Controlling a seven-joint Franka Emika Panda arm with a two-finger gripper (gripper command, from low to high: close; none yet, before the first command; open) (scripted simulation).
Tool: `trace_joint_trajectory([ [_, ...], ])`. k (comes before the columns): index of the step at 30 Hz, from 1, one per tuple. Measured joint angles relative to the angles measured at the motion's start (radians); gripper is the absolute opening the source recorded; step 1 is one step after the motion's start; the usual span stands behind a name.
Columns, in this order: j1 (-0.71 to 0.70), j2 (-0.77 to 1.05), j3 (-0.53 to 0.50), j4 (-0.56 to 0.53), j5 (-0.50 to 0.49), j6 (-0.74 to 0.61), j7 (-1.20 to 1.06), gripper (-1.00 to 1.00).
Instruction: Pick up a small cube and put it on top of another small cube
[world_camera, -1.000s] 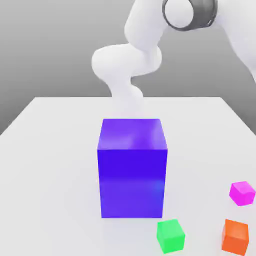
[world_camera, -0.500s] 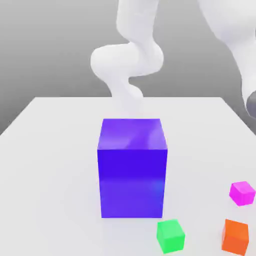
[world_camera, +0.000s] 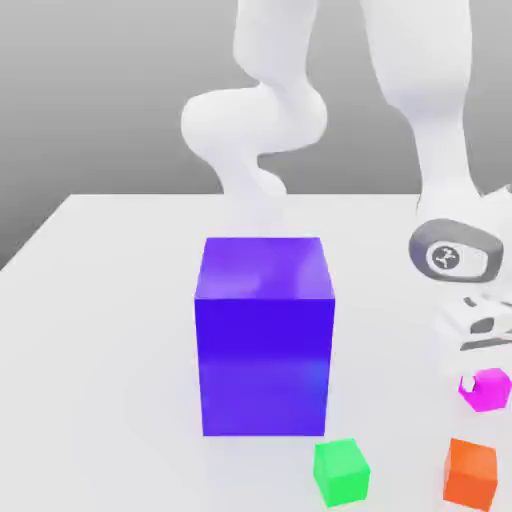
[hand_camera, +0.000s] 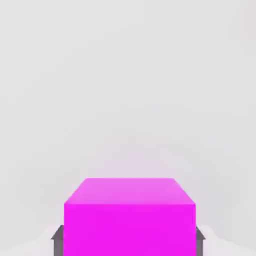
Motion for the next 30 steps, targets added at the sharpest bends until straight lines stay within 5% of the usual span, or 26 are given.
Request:
trace_joint_trajectory([
  [7, -0.134, -0.185, 0.169, -0.053, 0.214, -0.123, -0.181, -1.0],
  [30, -0.51, -0.284, 0.161, -0.031, 0.343, -0.229, -1.167, -1.0],
])
